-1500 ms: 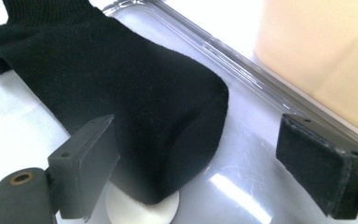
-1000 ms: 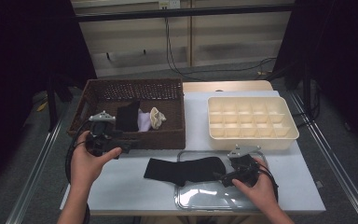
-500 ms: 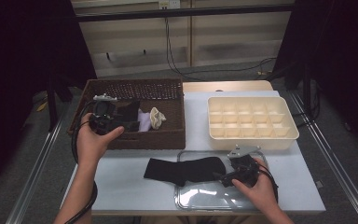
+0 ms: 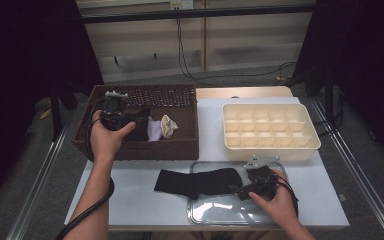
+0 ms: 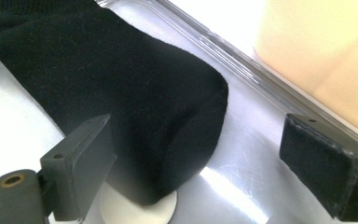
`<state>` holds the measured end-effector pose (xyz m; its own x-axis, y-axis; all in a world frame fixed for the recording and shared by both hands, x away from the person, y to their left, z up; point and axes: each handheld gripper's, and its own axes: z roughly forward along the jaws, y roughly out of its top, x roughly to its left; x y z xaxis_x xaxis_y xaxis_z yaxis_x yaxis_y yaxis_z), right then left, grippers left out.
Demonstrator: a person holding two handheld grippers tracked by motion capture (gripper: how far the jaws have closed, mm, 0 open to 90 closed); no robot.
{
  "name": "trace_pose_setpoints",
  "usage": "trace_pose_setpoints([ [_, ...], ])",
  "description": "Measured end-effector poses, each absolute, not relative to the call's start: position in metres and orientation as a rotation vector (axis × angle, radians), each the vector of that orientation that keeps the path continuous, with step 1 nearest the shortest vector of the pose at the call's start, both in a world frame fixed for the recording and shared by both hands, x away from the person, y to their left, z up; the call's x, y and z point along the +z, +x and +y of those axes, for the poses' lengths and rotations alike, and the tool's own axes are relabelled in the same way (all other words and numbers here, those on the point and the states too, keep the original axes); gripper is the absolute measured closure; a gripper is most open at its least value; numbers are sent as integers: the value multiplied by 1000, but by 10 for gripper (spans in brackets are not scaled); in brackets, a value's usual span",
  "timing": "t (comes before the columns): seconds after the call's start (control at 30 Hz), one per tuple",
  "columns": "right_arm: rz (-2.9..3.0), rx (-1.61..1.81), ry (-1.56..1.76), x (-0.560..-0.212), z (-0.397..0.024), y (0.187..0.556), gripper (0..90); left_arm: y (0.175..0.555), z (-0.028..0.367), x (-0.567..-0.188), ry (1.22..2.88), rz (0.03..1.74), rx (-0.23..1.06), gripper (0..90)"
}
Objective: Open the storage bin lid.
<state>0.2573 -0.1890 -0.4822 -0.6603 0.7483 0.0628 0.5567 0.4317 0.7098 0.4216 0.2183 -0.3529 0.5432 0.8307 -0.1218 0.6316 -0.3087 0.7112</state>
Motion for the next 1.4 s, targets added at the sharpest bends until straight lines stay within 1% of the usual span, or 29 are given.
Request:
trace_pose_setpoints([
  [0.1, 2425, 1053, 1133, -482, -189, 257, 99, 430, 218, -355, 2066, 1176, 350, 381],
  [0.13, 2425, 1054, 1133, -482, -189, 257, 100, 432, 217, -357, 2048, 1188, 346, 407],
  [0.27, 2425, 1055, 1135, -482, -189, 257, 99, 443, 215, -365, 2057, 1214, 323, 442],
  [0.33, 2425, 1054, 1135, -482, -189, 257, 99, 449, 216, -368, 2088, 1216, 337, 462],
  [0.6, 2425, 1056, 1132, -482, -189, 257, 99, 469, 211, -377, 2103, 1235, 375, 455],
  [0.7, 2425, 1056, 1135, -482, -189, 257, 99, 475, 208, -380, 2099, 1250, 388, 423],
  [0.83, 2424, 1056, 1134, -482, -189, 257, 99, 482, 205, -387, 2107, 1245, 394, 415],
  [0.97, 2422, 1061, 1126, -482, -189, 257, 99, 488, 203, -392, 2100, 1271, 422, 382],
  [1.2, 2421, 1063, 1131, -482, -189, 257, 99, 496, 202, -397, 2128, 1307, 466, 386],
  [1.27, 2421, 1064, 1129, -483, -189, 257, 99, 498, 203, -399, 2145, 1300, 452, 421],
  [1.3, 2421, 1064, 1130, -482, -189, 257, 99, 499, 203, -401, 2146, 1304, 429, 456],
  [1.33, 2422, 1064, 1130, -482, -189, 257, 98, 500, 205, -402, 2136, 1311, 429, 512],
  [1.37, 2422, 1065, 1130, -482, -189, 257, 97, 501, 205, -404, 2137, 1317, 421, 518],
  [1.4, 2422, 1064, 1132, -482, -189, 257, 97, 502, 205, -405, 2144, 1321, 397, 564],
])
